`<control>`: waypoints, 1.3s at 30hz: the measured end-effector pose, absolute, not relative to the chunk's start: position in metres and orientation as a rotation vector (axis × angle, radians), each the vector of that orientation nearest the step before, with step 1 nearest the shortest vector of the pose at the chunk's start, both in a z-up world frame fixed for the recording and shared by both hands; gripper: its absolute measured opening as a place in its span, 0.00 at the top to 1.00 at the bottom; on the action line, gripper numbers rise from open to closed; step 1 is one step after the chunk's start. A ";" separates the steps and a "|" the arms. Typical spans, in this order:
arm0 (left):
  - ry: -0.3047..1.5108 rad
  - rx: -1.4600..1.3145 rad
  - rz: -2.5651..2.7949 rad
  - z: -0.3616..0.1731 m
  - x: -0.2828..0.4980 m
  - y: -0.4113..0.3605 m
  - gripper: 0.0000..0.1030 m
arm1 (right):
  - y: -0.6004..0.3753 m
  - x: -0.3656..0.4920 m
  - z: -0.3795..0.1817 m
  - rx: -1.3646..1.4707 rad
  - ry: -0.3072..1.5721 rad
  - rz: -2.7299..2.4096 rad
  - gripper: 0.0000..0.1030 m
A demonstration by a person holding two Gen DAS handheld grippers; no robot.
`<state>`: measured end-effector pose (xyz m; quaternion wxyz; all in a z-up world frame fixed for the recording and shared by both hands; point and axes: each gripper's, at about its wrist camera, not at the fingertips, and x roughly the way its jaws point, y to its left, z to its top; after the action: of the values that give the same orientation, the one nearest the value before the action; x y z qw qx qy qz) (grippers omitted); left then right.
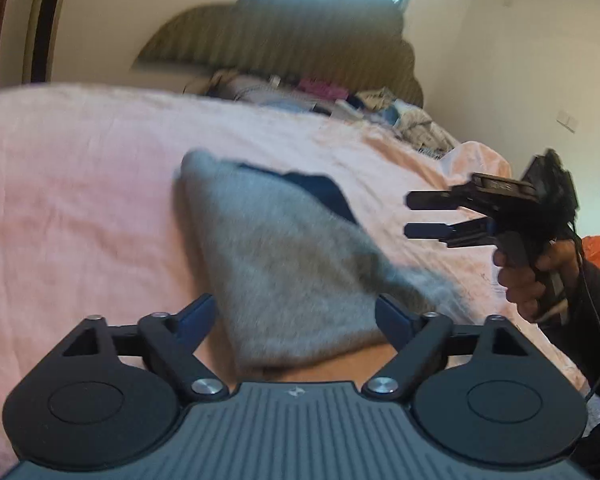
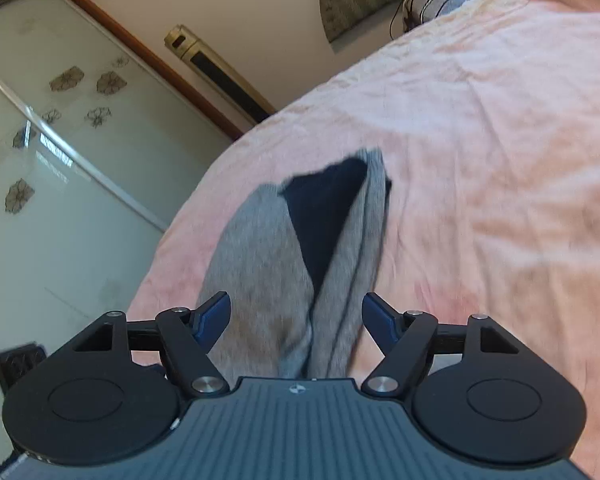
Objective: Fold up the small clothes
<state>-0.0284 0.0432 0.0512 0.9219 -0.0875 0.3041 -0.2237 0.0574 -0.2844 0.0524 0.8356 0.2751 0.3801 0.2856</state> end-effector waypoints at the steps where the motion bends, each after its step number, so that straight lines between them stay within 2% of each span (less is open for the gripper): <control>1: 0.602 -0.154 -0.472 0.053 -0.025 0.034 0.12 | -0.278 0.072 0.054 0.580 0.805 0.609 0.28; 6: 0.720 -0.133 -0.496 0.012 0.018 0.000 0.12 | -0.239 0.144 0.024 0.605 0.955 0.503 0.31; 7: 0.750 -0.124 -0.487 0.001 0.024 -0.006 0.13 | -0.234 0.151 0.020 0.603 0.963 0.499 0.40; 8: 0.718 -0.108 -0.486 -0.003 0.022 -0.009 0.13 | -0.228 0.154 0.018 0.580 0.947 0.514 0.71; 9: 0.699 -0.078 -0.487 -0.006 0.019 -0.014 0.12 | -0.223 0.155 0.021 0.527 0.932 0.528 0.87; 11: 0.692 -0.045 -0.483 -0.007 0.017 -0.020 0.09 | -0.224 0.156 0.028 0.453 0.865 0.531 0.87; 15: 0.682 -0.039 -0.497 -0.011 0.018 -0.021 0.05 | -0.230 0.159 0.009 0.414 0.877 0.485 0.91; 16: 0.680 -0.034 -0.497 -0.012 0.018 -0.022 0.05 | -0.232 0.154 0.011 0.422 0.873 0.479 0.90; 18: 0.673 -0.029 -0.497 -0.012 0.017 -0.020 0.05 | -0.236 0.140 0.022 0.438 0.838 0.460 0.78; 20: 0.669 -0.029 -0.497 -0.013 0.016 -0.019 0.05 | -0.239 0.114 0.044 0.427 0.736 0.415 0.55; 21: 0.669 -0.029 -0.498 -0.012 0.011 -0.020 0.04 | -0.237 0.102 0.051 0.431 0.702 0.447 0.51; 23: 0.669 -0.029 -0.502 -0.012 0.010 -0.021 0.01 | -0.222 0.084 0.060 0.412 0.699 0.564 0.31; 25: 0.670 -0.020 -0.501 -0.012 0.010 -0.024 0.01 | -0.201 0.073 0.061 0.335 0.725 0.632 0.24; 28: 0.671 -0.013 -0.500 -0.011 0.008 -0.024 0.01 | -0.174 0.074 0.034 0.143 0.808 0.599 0.22; 31: 0.666 -0.002 -0.501 -0.012 0.008 -0.025 0.01 | -0.177 0.068 0.014 0.012 0.685 0.608 0.21; 37: 0.663 -0.008 -0.499 -0.013 0.008 -0.023 0.01 | -0.161 0.051 0.044 -0.027 0.722 0.550 0.22; 39: 0.663 -0.010 -0.500 -0.013 0.007 -0.022 0.01 | -0.163 0.042 0.044 -0.009 0.711 0.589 0.19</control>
<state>0.0072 -0.0221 -0.0130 0.9151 -0.0047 0.3220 -0.2428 0.0417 -0.1625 0.0443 0.8954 -0.0045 0.3430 0.2840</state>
